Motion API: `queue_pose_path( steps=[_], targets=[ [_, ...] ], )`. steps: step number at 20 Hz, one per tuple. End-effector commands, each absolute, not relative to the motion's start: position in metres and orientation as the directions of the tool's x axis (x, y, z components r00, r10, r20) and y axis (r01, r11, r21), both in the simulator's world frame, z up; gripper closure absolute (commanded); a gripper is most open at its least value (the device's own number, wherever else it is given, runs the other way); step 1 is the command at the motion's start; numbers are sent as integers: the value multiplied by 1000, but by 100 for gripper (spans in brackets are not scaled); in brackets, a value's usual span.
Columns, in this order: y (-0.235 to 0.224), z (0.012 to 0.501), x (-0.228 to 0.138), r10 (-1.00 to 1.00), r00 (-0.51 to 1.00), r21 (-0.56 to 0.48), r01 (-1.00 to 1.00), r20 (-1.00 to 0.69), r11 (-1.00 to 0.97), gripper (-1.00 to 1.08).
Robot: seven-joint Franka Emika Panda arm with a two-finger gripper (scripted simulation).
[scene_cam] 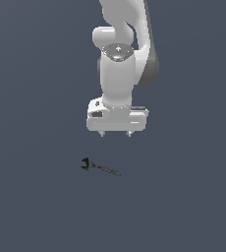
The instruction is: Pick up the object and move it to a goal position.
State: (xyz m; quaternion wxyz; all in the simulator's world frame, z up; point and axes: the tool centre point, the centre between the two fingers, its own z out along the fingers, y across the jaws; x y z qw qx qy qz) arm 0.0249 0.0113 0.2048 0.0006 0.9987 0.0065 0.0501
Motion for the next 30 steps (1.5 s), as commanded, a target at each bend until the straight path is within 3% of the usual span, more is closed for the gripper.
queue_pose_path(
  steps=[1,10,30],
  targets=[
    [11,205,25,13,995,2,13,100,-1000,-92],
    [43,213,22,84,991,14,83,101,-996,-92],
    [25,187,39,283,956,37,281,75,-959,-92]
  ],
)
